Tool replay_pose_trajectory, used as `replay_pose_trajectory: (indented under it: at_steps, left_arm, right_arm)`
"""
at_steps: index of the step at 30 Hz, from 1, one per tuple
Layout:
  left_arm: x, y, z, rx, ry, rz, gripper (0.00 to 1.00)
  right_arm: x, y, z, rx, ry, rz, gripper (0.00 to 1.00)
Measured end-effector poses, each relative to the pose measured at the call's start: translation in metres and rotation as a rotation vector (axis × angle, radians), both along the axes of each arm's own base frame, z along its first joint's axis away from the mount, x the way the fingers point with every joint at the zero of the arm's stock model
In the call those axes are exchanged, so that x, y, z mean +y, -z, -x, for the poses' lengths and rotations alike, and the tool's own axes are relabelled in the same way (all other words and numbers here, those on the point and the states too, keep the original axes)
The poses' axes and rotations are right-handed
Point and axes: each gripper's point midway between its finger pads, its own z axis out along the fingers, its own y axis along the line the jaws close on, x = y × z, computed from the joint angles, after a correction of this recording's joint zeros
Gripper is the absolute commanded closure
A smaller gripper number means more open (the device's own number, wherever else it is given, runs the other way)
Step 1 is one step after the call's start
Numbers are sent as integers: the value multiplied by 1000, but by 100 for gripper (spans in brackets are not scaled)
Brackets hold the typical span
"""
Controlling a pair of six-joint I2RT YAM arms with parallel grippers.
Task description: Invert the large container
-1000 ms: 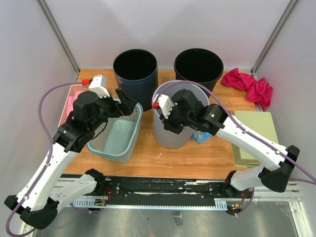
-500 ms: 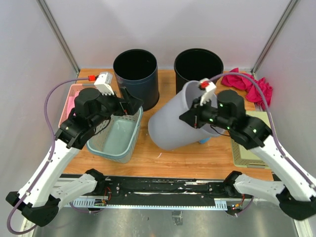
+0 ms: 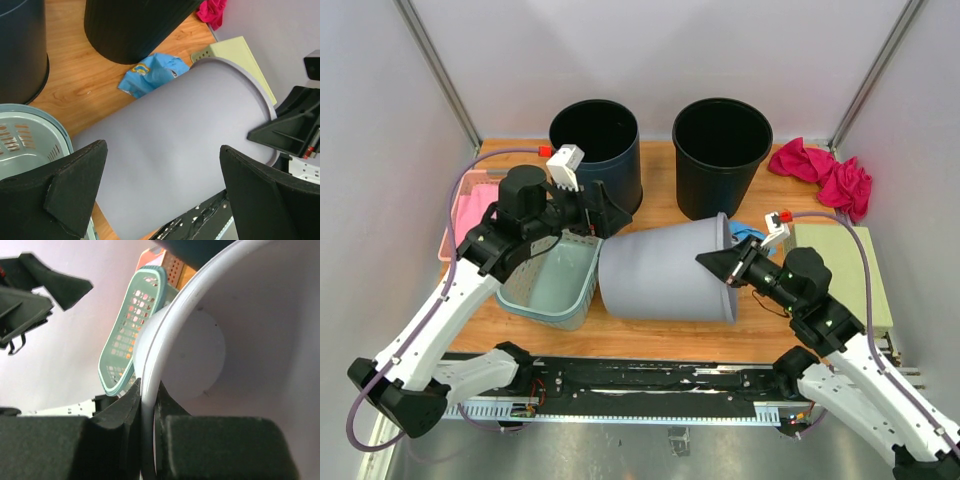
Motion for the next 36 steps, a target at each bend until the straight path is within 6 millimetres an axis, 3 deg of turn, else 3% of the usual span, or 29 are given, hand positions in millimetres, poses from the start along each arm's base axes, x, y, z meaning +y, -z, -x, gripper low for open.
replay_pose_trajectory:
  at_steps: [5,9,21,30,33,36]
  left_arm:
    - [-1,1,0,2,4,-4,1]
    - [-1,5,0,7,7,-10,1]
    - [-4,77,22,112,9,-168,1]
    - [-9,115,44,250,6,-143,1]
    - [-15,122,50,292,25,-112,1]
    - [-28,115,55,310,74,-37,1]
  right_arm:
    - [-21,29,-6,106,107,-19,57]
    - [-34,53,-3,172,146,70,48]
    - [-73,49,6,139,210,342,43]
    - [-81,50,4,127,235,383,42]
    - [-81,50,4,126,239,384,42]
    - [-83,50,3,123,247,389,43]
